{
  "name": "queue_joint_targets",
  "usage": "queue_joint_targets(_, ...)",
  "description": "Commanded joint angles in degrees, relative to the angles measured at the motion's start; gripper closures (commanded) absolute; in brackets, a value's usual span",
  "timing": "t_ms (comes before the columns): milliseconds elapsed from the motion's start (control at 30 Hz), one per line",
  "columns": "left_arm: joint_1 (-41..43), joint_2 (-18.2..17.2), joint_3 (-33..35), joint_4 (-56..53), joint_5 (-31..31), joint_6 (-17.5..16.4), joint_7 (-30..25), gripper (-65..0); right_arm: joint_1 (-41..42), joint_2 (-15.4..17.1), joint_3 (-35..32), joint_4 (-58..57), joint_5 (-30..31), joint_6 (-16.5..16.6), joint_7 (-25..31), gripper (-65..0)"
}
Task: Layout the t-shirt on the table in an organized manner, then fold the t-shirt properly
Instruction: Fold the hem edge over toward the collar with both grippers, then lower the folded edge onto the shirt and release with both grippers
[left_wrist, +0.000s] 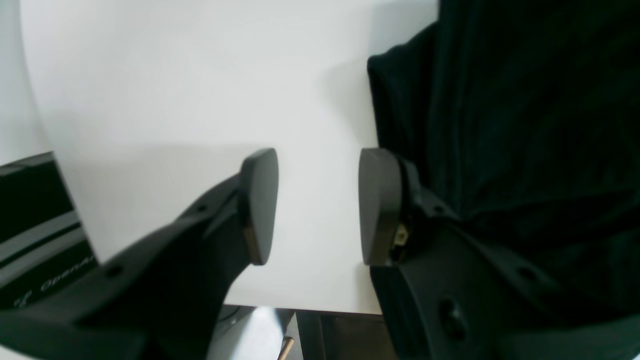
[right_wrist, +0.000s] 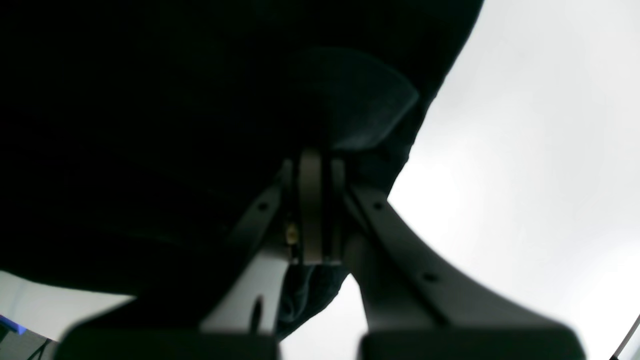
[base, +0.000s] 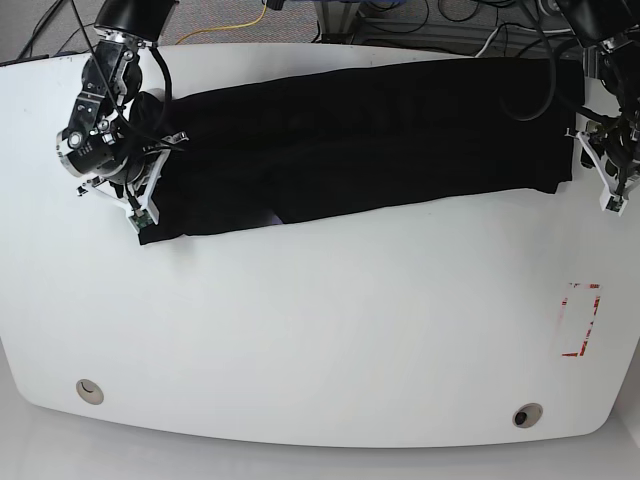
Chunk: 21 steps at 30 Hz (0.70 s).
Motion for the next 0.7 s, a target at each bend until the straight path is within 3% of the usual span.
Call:
queue_joint_targets(0,0.65,-1.69,-0.37,1.17,-0.04,0.01,1.19,-24.7,0.78,0.86,0.33,0.81,-0.47,-0.1,0.45,-0.2)
queue_joint_targets(167,2.32,-3.54,-0.37,1.17,-0.3,0.01,2.25,-24.7,0.17,0.95,0.42,1.16,-0.47,-0.1,0.45,-1.0)
queue_joint_targets(233,3.19,-3.62,-0.37,1.17,-0.39,0.01,2.25,-24.7,-0.19,1.13,0.42,1.69,-0.3,-0.1,0.45,-5.7)
queue_joint_targets(333,3.55,-3.71,-0.37,1.26,-0.39,0.01,2.25,-24.7,-0.54,1.04,0.42,3.8,-0.82,-0.1,0.45,-18.9)
queue_joint_targets(533,6.01,-5.12,-0.46,4.6,-0.3,0.01,2.42,-24.7,-3.44,0.95,1.91,7.84,-0.3,-0.1,-1.58,-53.7)
queue_joint_targets(633,7.15,-5.03,-0.28,7.5,-0.3,0.01,2.42,-24.7,-3.61,0.95,4.9,8.11,-0.3,-0.1,-3.82,-65.0)
queue_joint_targets(667,7.5,-5.03,-0.2,7.94,-0.3,0.01,2.42,-24.7,-3.61,0.95,5.6,8.11,-0.3,-0.1,-3.82,-65.0)
